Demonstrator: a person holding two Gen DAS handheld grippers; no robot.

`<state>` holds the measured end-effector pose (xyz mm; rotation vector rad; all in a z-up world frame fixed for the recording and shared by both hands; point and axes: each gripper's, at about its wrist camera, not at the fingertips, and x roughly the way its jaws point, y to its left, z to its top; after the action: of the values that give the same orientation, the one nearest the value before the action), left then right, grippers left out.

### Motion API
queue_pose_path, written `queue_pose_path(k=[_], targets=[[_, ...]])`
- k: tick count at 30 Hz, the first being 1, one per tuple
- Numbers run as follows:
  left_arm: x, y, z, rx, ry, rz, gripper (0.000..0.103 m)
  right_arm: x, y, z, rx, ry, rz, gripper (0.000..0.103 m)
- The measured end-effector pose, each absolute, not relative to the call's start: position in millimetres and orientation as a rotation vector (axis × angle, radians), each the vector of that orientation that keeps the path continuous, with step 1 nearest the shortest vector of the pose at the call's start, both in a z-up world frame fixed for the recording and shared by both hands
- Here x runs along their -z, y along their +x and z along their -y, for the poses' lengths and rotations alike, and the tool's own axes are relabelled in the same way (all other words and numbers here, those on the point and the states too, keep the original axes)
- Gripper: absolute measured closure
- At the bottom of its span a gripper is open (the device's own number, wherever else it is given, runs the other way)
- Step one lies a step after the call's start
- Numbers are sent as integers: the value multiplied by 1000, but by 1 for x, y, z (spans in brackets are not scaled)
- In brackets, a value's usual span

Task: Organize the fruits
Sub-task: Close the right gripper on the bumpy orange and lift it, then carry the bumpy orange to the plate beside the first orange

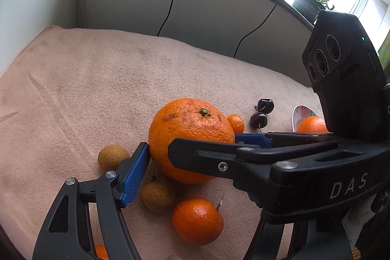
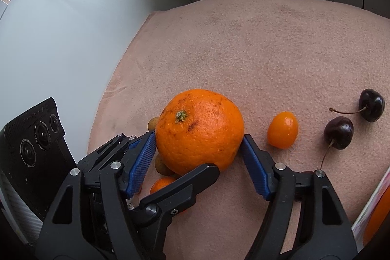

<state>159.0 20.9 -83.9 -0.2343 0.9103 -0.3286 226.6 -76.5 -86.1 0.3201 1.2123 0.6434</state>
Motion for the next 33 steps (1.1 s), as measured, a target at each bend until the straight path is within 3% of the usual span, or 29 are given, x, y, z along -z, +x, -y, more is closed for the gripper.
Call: queue_pose_path(k=[19, 33], targets=[[60, 136, -12, 337, -190, -830, 33, 55, 204, 84, -633, 271, -1126, 30], [34, 102, 44, 424, -156, -779, 33, 23, 155, 145, -554, 291, -1057, 30]])
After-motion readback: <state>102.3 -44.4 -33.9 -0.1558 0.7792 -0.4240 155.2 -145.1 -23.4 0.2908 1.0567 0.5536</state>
